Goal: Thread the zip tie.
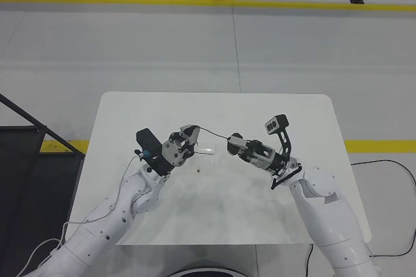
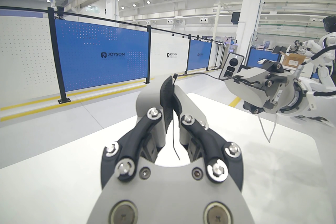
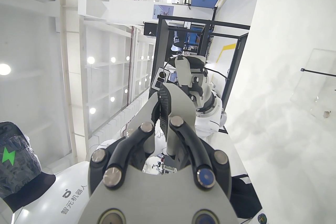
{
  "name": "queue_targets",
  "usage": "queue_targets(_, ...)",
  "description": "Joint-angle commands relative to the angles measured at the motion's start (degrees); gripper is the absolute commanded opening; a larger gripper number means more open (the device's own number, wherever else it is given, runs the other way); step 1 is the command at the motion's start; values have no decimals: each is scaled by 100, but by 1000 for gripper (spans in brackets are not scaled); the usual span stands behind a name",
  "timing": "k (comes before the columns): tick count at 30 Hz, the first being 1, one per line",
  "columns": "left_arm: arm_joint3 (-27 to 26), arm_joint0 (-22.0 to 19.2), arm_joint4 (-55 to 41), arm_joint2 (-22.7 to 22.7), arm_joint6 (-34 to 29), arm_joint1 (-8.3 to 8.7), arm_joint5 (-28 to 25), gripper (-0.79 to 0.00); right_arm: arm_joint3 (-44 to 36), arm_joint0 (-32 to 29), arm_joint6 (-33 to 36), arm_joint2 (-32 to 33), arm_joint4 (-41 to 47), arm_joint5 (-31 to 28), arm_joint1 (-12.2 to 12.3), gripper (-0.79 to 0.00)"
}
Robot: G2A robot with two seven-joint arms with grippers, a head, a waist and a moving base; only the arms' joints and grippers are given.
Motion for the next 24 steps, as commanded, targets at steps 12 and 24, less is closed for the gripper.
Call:
queue_targets(12, 0, 0, 0, 0, 0, 0, 0, -785, -5, 65, -151, -79, -402, 315, 7, -785)
queue_targets(24, 0, 0, 0, 0, 0, 0, 0, -785, -52, 90, -202, -150, -649, 427, 11, -785)
